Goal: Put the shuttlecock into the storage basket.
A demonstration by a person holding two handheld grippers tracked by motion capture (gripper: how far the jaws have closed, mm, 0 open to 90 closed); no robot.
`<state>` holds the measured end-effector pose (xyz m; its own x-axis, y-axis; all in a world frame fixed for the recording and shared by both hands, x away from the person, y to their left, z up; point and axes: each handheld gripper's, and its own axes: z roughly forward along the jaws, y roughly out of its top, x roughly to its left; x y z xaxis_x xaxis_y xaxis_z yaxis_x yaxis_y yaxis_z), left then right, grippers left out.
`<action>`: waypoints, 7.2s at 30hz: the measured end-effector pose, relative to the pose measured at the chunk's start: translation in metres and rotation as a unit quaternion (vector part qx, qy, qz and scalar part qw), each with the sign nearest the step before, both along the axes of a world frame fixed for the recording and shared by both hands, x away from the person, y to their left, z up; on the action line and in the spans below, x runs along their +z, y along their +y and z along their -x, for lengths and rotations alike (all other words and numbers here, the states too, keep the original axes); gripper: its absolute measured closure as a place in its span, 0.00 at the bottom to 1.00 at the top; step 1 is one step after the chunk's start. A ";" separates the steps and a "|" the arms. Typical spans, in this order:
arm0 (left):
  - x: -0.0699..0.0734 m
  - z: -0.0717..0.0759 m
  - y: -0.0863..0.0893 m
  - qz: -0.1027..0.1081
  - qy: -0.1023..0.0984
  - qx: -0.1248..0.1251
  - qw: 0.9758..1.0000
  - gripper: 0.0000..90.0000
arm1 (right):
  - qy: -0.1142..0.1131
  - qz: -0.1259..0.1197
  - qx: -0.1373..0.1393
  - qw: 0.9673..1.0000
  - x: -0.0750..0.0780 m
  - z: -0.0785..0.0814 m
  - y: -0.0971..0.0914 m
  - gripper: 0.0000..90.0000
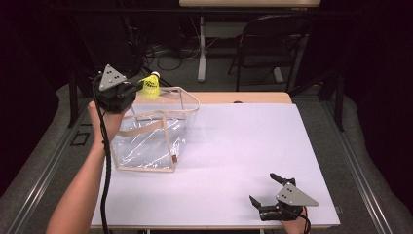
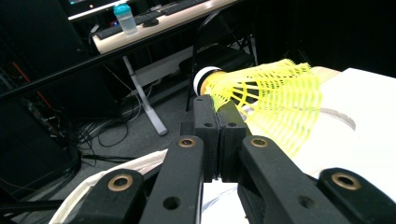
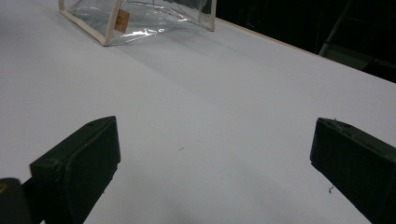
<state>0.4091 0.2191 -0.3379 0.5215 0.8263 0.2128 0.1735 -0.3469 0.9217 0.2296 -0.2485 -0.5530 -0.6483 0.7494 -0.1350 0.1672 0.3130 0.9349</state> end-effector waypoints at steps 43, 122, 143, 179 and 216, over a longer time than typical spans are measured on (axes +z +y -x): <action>-0.017 0.000 0.020 0.001 0.019 0.023 1.000 0.99 | 0.001 -0.001 0.000 1.000 0.000 0.000 0.000 0.01; -0.049 -0.014 0.033 -0.022 0.074 0.067 0.995 0.99 | 0.004 0.003 0.000 1.000 -0.001 0.000 0.001 0.02; -0.055 -0.021 0.032 -0.017 0.092 0.084 0.992 0.99 | 0.004 0.003 0.000 1.000 -0.001 0.000 0.001 0.02; -0.056 -0.027 0.030 -0.034 0.091 0.099 0.990 0.79 | 0.005 0.002 0.002 1.000 -0.001 -0.001 0.001 0.02; -0.075 0.054 0.022 0.005 0.057 0.032 0.998 0.00 | 0.007 -0.008 0.006 1.000 -0.001 0.001 -0.002 0.02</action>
<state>0.3553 0.2409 -0.4124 0.4873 0.8608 0.1471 0.2994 -0.3230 0.8978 0.2286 -0.2502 -0.5536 -0.6584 0.7439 -0.1145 0.1766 0.3006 0.9372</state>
